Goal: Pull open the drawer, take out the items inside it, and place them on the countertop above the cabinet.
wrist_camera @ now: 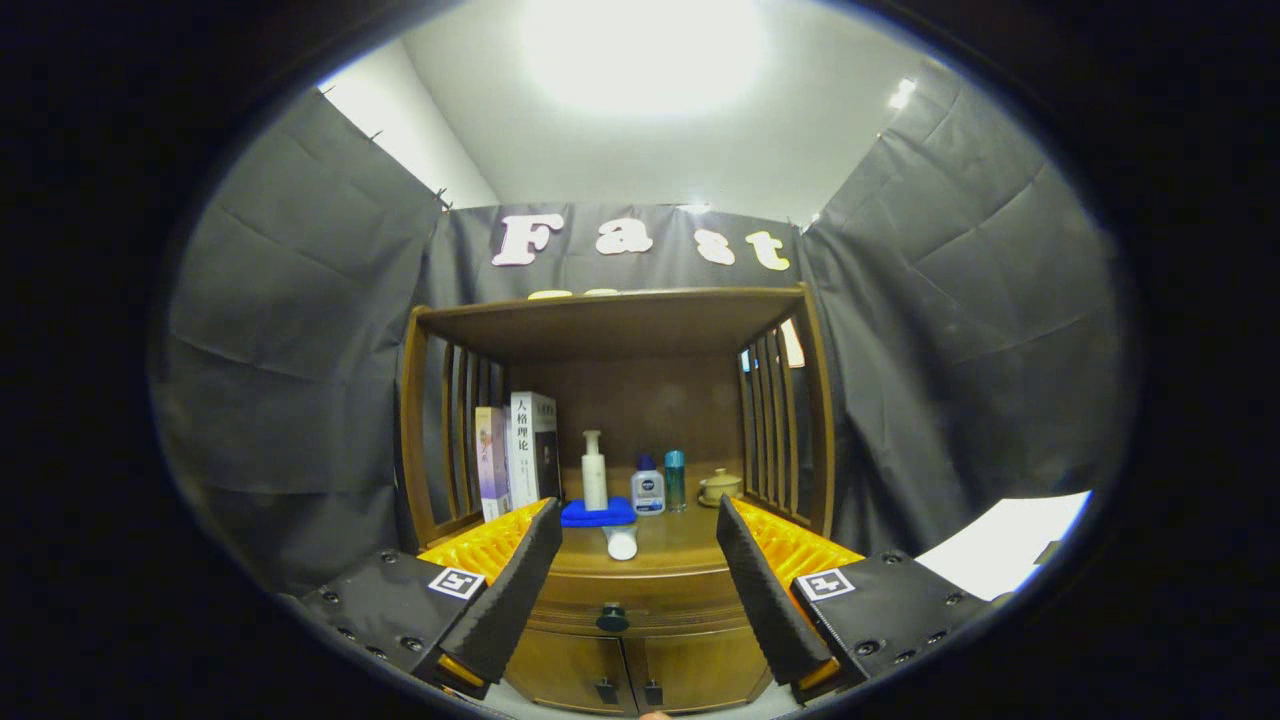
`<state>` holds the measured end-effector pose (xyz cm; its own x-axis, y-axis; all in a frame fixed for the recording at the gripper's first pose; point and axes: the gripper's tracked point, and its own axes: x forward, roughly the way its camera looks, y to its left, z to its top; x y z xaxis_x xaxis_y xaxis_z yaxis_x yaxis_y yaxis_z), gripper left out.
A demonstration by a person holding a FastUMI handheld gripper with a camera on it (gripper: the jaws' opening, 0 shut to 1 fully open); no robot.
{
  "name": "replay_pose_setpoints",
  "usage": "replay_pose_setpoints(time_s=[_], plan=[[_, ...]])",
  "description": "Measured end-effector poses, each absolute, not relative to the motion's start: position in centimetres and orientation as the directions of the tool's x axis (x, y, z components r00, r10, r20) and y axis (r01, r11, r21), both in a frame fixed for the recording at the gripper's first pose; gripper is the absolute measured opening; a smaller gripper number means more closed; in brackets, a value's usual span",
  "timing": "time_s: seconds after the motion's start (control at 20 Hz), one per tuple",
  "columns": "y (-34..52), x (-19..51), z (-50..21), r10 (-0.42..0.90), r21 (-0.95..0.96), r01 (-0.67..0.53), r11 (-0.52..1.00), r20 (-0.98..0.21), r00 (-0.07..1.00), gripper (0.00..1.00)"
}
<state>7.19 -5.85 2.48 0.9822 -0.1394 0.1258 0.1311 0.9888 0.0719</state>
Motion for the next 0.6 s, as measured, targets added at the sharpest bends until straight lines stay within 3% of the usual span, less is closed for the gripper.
replay_pose_setpoints(time_s=[0.6], plan=[[-5.8, 7.8, 1.0, -0.119, 0.111, 0.109, 0.988, 0.086, 0.989, 0.96]])
